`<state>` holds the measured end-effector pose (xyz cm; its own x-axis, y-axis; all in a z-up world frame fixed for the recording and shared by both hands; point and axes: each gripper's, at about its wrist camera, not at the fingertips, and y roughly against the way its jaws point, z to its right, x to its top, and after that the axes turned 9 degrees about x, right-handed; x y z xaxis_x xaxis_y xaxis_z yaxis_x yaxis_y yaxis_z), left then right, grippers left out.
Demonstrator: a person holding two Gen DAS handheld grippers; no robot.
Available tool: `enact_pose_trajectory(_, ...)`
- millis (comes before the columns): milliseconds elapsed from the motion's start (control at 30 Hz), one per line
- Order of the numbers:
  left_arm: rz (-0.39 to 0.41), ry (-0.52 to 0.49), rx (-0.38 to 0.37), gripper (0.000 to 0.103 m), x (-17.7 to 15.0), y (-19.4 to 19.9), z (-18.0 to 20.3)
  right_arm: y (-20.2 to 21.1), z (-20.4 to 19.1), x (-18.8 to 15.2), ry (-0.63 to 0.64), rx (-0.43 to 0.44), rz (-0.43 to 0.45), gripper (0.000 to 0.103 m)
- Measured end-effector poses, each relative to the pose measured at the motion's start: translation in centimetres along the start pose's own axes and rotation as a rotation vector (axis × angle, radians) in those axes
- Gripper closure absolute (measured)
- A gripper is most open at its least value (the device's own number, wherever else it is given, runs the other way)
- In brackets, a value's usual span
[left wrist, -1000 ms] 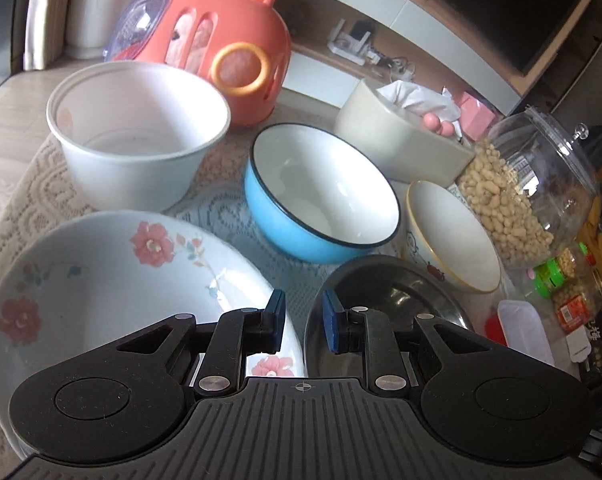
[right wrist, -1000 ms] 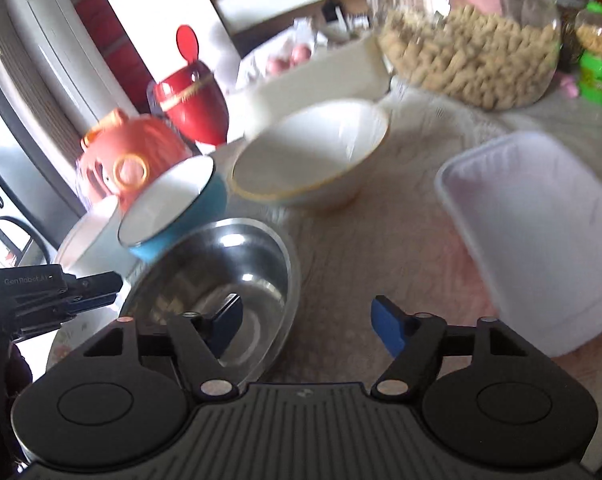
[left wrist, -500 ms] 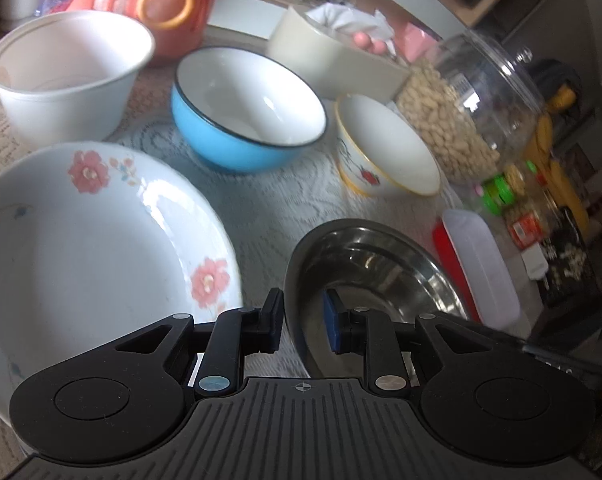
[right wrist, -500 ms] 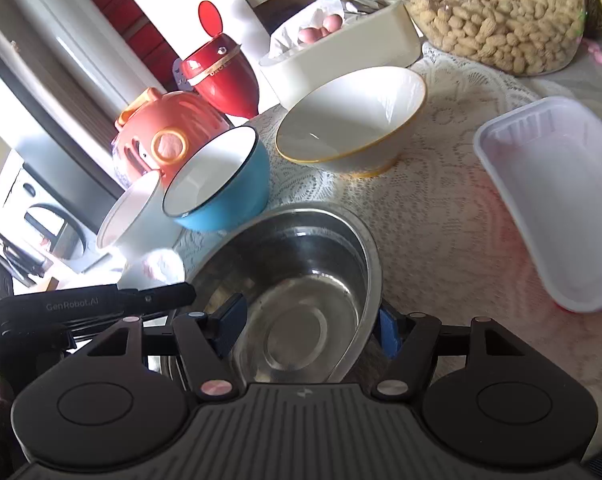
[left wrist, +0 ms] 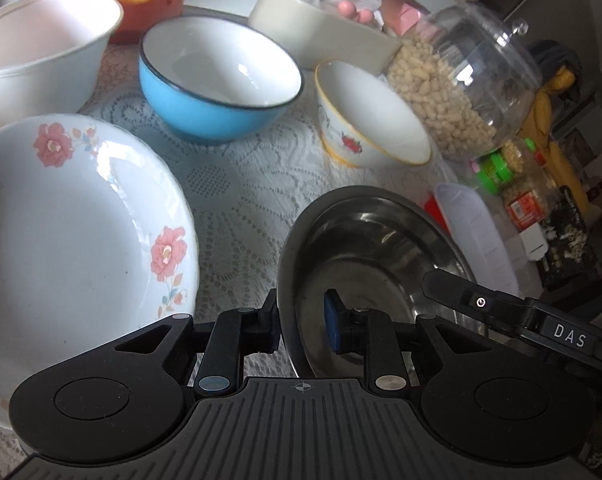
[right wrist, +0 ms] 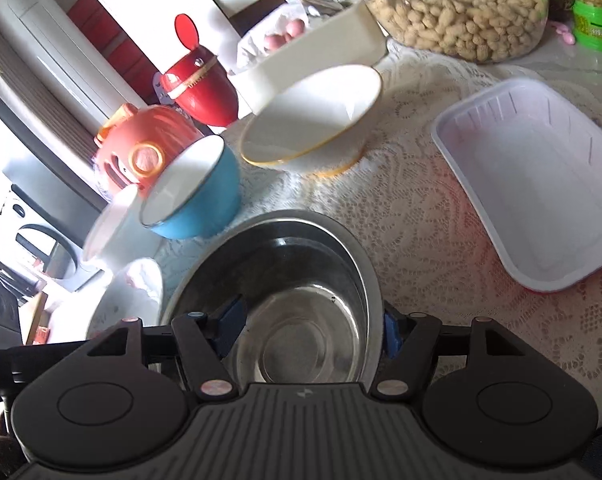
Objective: Organize plates and bowls
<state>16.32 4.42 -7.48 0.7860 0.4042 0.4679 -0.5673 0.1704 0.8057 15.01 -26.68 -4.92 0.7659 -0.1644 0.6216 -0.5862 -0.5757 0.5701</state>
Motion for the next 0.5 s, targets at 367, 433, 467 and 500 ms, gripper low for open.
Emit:
enact_pose_trajectory(367, 0.21, 0.192, 0.215, 0.077, 0.2, 8.7, -9.6, -6.6, -11.9, 1.6, 0.234, 0.191, -0.052, 0.031)
enact_pose_trajectory(433, 0.207, 0.234, 0.255, 0.077, -0.2, 8.6, -11.6, -9.1, -13.6, 0.9, 0.26, 0.211, -0.105, 0.031)
enact_pose_trajectory(467, 0.204, 0.244, 0.268, 0.077, -0.4, 8.5, -12.2, -10.1, -14.1, 0.5, 0.269, 0.213, -0.128, 0.031)
enact_pose_trajectory(500, 0.2, 0.253, 0.28, 0.077, -0.5, 8.3, -12.8, -11.1, -14.6, 0.1, 0.278, 0.209, -0.153, 0.031)
